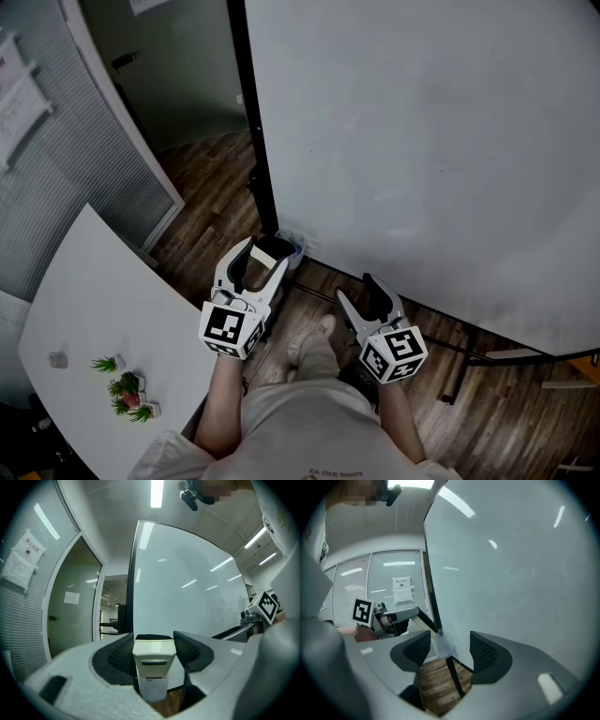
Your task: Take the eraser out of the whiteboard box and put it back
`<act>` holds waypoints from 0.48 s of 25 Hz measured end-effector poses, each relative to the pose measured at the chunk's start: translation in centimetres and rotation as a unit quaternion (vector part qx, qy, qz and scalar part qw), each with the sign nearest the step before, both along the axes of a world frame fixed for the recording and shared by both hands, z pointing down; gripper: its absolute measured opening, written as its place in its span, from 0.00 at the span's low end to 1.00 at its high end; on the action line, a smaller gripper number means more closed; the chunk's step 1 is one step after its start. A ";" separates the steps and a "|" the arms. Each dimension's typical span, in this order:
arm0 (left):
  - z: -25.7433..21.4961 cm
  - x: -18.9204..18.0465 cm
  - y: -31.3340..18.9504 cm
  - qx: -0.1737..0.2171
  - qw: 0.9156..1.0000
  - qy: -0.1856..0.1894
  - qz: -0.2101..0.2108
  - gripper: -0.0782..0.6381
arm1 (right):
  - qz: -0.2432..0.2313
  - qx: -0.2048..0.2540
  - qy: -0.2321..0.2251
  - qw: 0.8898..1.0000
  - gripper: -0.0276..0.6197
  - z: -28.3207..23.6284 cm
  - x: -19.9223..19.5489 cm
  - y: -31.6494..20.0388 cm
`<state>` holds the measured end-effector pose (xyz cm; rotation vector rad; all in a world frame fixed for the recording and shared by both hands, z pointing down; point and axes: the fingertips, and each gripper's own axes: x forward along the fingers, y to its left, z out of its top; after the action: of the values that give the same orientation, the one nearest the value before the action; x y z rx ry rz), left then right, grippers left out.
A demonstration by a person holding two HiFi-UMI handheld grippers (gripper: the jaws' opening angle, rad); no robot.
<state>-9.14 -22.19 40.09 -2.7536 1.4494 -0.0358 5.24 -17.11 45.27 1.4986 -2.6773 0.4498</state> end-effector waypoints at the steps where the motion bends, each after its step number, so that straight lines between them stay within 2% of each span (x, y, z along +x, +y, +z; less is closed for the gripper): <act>1: 0.2 0.0 -0.1 -0.001 1.000 -0.002 0.001 0.48 | 0.001 -0.001 0.000 1.000 0.45 0.2 0.0 -0.1; 12: 1.2 0.1 -0.8 -0.013 1.000 0.001 0.000 0.48 | 0.003 -0.009 0.001 1.000 0.45 0.9 0.4 -0.5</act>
<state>-9.03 -23.00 41.30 -2.7741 1.4604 -0.0517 5.65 -17.59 46.22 1.5009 -2.6606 0.4720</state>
